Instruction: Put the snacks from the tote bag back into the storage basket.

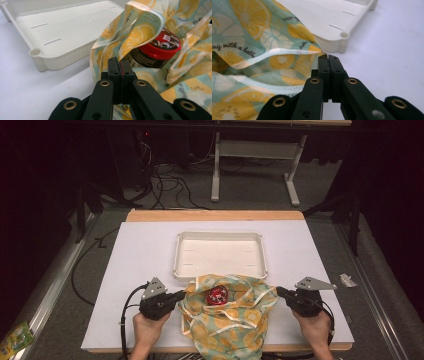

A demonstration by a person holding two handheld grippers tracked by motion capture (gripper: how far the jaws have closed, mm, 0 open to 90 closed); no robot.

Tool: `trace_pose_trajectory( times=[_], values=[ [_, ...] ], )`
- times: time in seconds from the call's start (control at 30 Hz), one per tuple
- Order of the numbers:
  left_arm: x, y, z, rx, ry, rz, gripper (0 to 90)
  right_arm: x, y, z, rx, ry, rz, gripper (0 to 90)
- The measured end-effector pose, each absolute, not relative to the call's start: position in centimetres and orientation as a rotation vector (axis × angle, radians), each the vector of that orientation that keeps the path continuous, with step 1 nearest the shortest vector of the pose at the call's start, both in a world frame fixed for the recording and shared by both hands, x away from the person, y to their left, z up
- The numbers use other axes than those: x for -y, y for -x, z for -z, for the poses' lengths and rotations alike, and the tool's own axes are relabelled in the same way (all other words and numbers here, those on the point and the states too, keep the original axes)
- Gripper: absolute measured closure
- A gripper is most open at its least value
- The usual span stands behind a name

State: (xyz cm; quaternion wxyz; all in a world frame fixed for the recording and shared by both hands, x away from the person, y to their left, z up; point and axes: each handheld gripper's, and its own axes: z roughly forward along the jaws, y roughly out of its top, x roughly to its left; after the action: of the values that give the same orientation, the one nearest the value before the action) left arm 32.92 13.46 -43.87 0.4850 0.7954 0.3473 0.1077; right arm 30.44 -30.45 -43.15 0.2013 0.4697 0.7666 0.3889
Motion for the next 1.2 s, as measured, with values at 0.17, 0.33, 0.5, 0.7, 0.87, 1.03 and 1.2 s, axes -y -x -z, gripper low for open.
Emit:
trace_pose_trajectory(
  times=[0.17, 0.33, 0.5, 0.7, 0.87, 1.03, 1.2],
  values=[
    [-13.3, -32.9, 43.9, -0.842, -1.94, -0.263, 90.0, 31.2, -31.1, 44.4, -2.138, -1.354, -1.023, 90.0],
    [-13.4, -32.9, 43.9, -0.842, -1.939, -0.26, 90.0, 31.8, -31.6, 45.4, -2.128, -1.396, -0.981, 90.0],
    [-12.9, -32.9, 44.0, -0.835, -1.946, -0.25, 90.0, 31.7, -31.8, 45.8, -2.145, -1.411, -0.974, 84.7],
    [-12.6, -32.8, 43.9, -0.823, -1.951, -0.247, 90.0, 30.8, -30.5, 44.2, -2.111, -1.354, -1.053, 70.5],
    [-12.3, -32.8, 43.8, -0.813, -1.955, -0.241, 90.0, 29.4, -29.1, 42.7, -2.114, -1.268, -1.103, 64.8],
    [-12.0, -32.8, 43.7, -0.8, -1.957, -0.239, 90.0, 28.0, -28.4, 41.9, -2.128, -1.229, -1.122, 59.8],
    [-11.8, -32.7, 43.7, -0.791, -1.96, -0.239, 90.0, 26.9, -28.9, 41.9, -2.14, -1.244, -1.145, 53.4]
  ],
)
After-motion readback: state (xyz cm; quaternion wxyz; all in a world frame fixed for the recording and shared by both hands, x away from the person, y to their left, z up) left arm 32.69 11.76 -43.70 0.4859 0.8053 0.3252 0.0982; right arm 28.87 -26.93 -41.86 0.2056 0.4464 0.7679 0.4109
